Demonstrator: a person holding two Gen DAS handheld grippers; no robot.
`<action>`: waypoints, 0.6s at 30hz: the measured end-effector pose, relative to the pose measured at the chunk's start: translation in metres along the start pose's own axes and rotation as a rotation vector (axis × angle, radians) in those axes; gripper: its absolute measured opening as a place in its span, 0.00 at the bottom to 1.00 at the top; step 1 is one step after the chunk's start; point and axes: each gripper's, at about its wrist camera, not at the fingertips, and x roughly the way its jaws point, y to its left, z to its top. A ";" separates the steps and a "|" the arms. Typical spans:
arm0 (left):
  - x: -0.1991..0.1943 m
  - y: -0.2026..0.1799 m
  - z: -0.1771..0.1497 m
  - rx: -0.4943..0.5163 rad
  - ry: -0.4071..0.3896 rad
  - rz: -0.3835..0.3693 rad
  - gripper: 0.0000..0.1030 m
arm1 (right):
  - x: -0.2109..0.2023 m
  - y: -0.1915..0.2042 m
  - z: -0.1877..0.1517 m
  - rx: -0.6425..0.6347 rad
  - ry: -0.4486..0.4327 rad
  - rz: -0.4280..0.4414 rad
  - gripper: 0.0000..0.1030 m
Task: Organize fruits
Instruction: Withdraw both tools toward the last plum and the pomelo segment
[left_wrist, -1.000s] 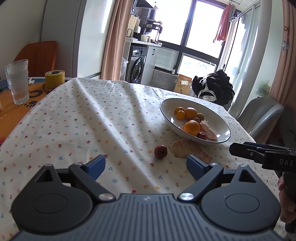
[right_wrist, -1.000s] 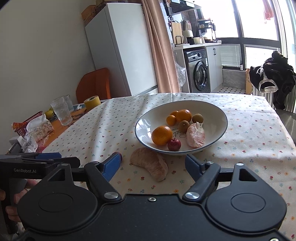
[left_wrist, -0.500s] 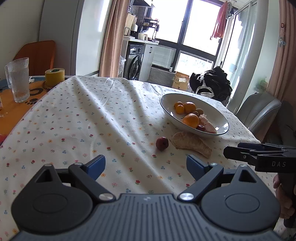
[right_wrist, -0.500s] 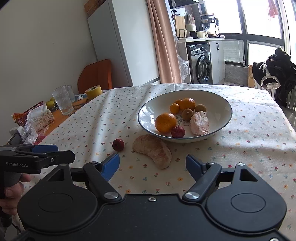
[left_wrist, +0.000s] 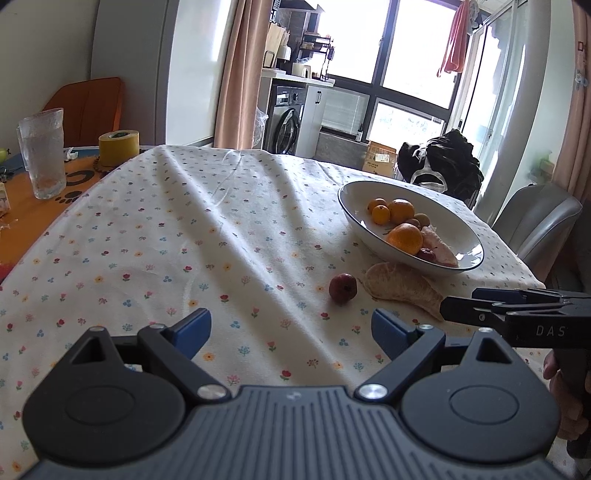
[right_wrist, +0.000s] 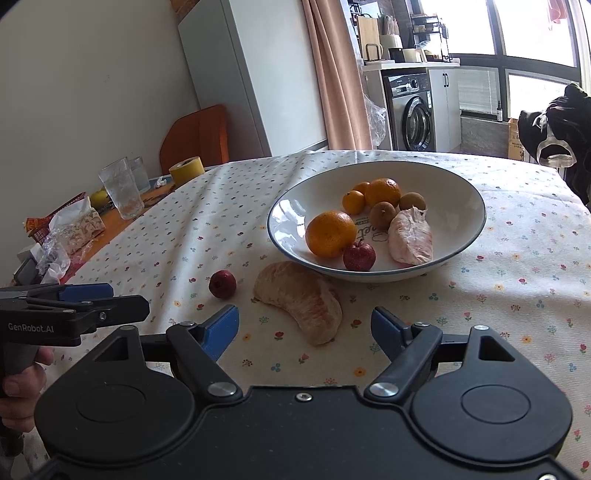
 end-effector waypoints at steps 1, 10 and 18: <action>0.002 0.000 0.001 -0.002 0.000 0.002 0.90 | 0.003 0.000 0.001 -0.003 0.004 -0.002 0.76; 0.013 -0.001 0.006 -0.007 -0.012 -0.008 0.88 | 0.025 -0.002 0.006 -0.017 0.032 -0.015 0.75; 0.018 -0.002 0.007 -0.003 -0.013 -0.007 0.88 | 0.037 0.002 0.008 -0.046 0.037 -0.023 0.74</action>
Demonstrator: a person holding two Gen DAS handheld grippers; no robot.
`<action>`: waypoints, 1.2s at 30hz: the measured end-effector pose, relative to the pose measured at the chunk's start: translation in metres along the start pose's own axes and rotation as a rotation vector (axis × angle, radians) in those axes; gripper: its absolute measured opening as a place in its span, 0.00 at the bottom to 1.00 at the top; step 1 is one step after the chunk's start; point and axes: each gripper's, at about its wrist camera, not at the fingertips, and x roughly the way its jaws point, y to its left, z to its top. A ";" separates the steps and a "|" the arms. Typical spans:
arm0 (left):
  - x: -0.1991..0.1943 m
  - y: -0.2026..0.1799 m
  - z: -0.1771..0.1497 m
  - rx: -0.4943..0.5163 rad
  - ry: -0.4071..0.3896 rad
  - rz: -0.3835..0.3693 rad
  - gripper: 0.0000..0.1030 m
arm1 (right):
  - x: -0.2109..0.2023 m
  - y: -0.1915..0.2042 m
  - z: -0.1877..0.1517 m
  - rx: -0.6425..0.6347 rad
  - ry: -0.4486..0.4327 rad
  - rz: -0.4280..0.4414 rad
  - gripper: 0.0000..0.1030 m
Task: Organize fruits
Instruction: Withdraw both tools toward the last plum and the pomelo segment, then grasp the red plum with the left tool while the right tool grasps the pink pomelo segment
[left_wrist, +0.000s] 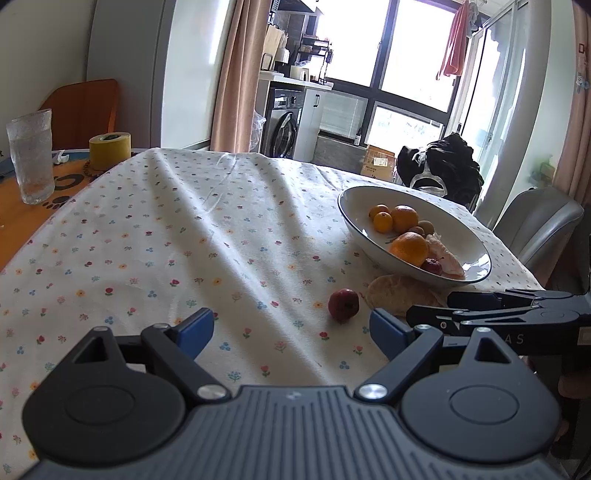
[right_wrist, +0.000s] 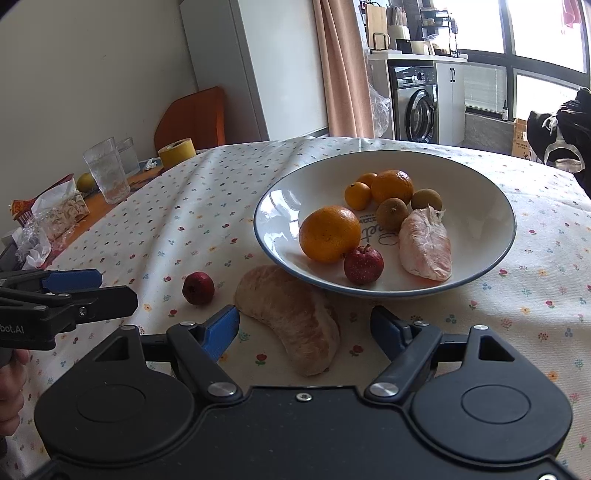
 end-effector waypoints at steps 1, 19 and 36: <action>0.000 0.001 0.000 -0.002 0.000 0.004 0.88 | 0.001 0.002 0.000 -0.011 -0.001 -0.005 0.70; 0.006 -0.007 0.003 0.007 0.001 0.023 0.87 | -0.022 0.000 -0.008 0.009 -0.001 0.078 0.30; 0.024 -0.019 0.007 0.034 0.015 -0.010 0.73 | -0.008 0.004 -0.007 -0.017 -0.022 0.066 0.40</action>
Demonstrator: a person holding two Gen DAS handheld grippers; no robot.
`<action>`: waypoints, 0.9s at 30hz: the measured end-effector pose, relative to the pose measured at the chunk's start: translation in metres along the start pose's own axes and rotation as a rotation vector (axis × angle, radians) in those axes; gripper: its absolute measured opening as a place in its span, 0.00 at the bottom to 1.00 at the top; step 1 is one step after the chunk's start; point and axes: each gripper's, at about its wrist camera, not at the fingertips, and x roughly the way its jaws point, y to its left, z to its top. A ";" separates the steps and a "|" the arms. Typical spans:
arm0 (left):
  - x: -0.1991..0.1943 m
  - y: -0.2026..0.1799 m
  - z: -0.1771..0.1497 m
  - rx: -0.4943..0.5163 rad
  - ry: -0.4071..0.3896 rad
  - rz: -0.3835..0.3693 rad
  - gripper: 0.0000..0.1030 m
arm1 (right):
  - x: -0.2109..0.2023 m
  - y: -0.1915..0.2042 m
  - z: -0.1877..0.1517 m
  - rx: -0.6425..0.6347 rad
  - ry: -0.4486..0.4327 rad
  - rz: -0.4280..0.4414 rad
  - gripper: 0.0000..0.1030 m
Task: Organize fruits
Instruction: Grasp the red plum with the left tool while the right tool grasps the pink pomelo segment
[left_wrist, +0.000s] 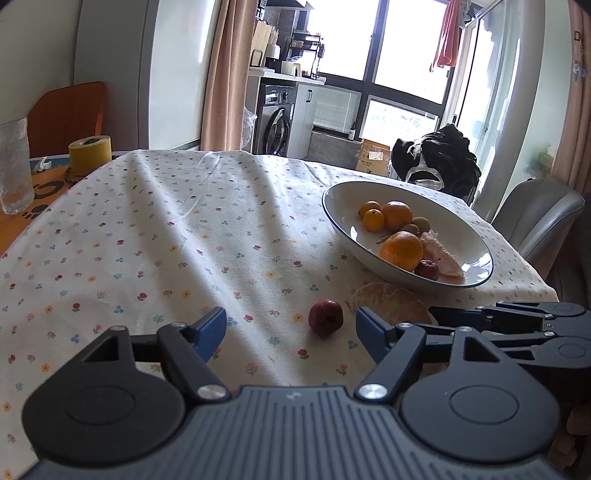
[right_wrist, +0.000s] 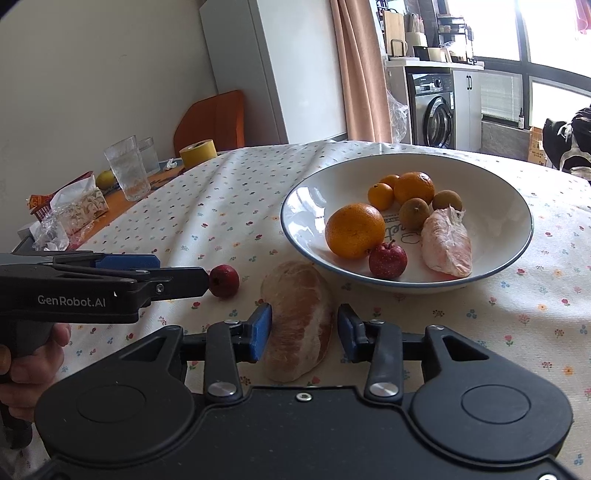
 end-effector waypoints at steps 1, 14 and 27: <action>0.002 -0.002 0.000 0.003 0.004 -0.001 0.72 | 0.000 -0.002 0.000 0.006 -0.001 0.006 0.40; 0.026 -0.010 0.000 0.003 0.023 -0.006 0.55 | -0.002 -0.010 0.001 0.028 -0.007 0.030 0.40; 0.014 0.001 -0.004 -0.041 0.026 -0.052 0.21 | 0.008 0.011 0.006 -0.062 0.013 -0.012 0.60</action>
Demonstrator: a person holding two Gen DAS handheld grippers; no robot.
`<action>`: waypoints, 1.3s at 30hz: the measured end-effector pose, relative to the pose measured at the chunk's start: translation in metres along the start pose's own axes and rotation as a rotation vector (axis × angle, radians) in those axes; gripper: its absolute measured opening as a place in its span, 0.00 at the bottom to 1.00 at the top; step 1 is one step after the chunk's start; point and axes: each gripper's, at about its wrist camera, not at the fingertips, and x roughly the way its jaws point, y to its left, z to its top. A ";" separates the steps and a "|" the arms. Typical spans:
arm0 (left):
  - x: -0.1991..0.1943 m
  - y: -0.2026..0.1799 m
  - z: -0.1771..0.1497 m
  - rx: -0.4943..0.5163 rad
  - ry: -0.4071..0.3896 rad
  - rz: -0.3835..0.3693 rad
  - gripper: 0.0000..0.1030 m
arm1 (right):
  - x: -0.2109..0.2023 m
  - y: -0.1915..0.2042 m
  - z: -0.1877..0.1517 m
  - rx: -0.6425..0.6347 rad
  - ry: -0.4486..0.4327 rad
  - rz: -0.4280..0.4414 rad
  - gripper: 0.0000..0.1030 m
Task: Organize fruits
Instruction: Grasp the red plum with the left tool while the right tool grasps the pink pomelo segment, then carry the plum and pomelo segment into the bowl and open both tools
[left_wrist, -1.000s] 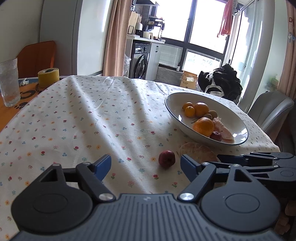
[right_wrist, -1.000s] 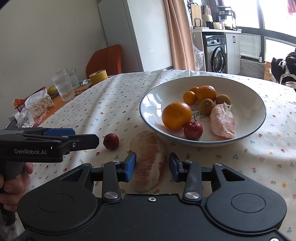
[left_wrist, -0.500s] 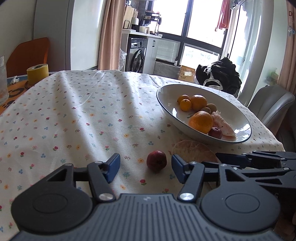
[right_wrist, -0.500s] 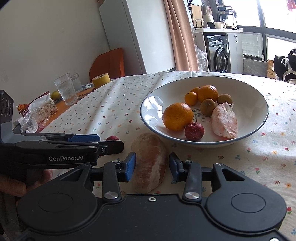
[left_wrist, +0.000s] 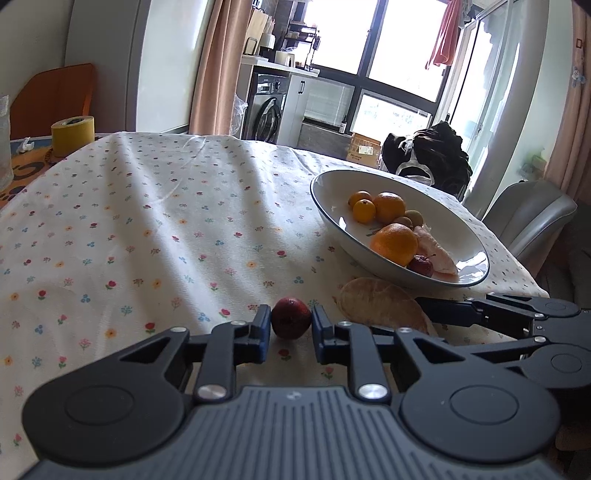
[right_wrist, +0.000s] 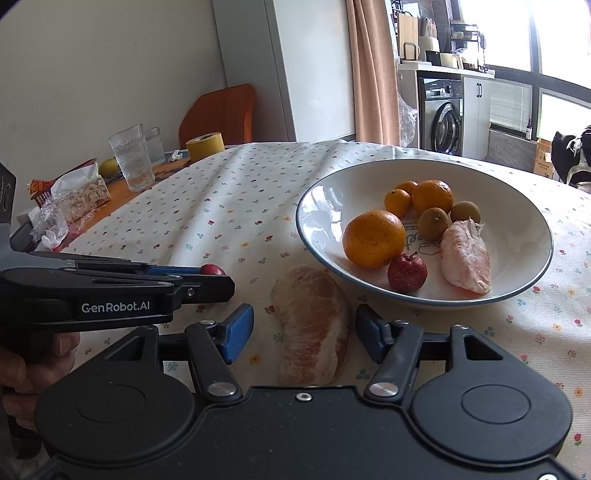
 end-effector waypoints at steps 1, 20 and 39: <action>-0.002 0.001 0.000 -0.004 -0.004 -0.002 0.21 | 0.001 0.001 0.001 -0.005 0.002 -0.006 0.60; -0.029 0.025 -0.005 -0.058 -0.044 0.001 0.21 | 0.003 0.025 0.000 -0.080 0.006 -0.069 0.37; -0.050 0.023 0.004 -0.057 -0.102 -0.011 0.21 | -0.026 0.030 0.017 -0.062 -0.095 -0.071 0.37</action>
